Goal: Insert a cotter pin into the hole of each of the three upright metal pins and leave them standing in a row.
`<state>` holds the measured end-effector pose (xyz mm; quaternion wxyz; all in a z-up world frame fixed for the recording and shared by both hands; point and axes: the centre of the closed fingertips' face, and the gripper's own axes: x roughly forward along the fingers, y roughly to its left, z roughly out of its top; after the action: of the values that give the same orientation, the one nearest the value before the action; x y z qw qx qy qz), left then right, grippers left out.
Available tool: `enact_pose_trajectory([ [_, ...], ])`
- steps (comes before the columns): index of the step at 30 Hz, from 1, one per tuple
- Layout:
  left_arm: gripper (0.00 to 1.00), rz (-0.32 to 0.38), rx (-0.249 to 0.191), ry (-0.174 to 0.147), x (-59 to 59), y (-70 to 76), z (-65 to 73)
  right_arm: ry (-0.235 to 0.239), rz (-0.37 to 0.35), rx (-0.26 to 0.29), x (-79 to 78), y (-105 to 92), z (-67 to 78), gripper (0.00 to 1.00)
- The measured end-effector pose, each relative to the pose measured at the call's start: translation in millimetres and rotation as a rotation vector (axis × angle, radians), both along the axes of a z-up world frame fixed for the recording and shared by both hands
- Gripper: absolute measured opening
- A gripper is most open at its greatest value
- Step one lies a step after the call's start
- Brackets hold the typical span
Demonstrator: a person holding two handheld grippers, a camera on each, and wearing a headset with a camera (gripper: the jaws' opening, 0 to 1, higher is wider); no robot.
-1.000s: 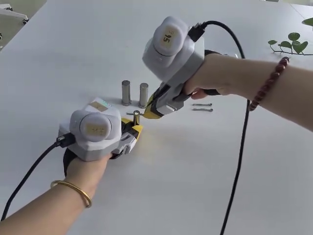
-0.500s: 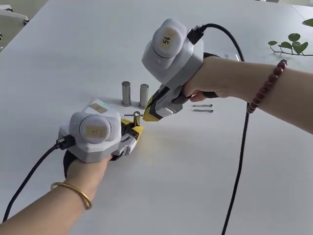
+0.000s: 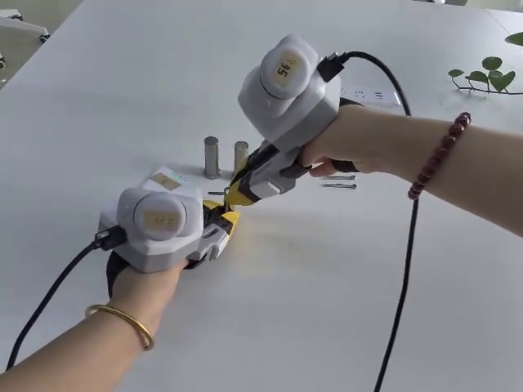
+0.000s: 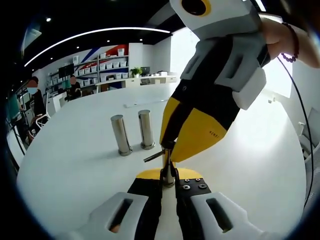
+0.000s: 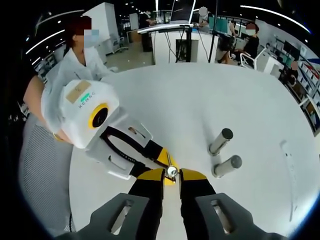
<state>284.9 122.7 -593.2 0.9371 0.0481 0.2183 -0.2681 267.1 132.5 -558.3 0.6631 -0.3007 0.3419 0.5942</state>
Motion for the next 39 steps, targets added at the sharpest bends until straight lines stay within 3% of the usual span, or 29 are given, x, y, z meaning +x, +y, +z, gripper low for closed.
enact_pose_trajectory([
  [12,0.07,-0.006,-0.004,0.006,0.4,0.7,0.3,0.002,-0.015,0.015,1.5,3.0,-1.7,0.04],
  [34,0.07,-0.029,-0.013,0.002,18.2,10.6,1.2,0.0,-0.053,0.042,18.6,14.5,2.4,0.04],
  [39,0.07,-0.042,-0.025,0.001,17.8,10.2,1.8,0.003,-0.058,0.049,19.5,14.9,2.4,0.04],
])
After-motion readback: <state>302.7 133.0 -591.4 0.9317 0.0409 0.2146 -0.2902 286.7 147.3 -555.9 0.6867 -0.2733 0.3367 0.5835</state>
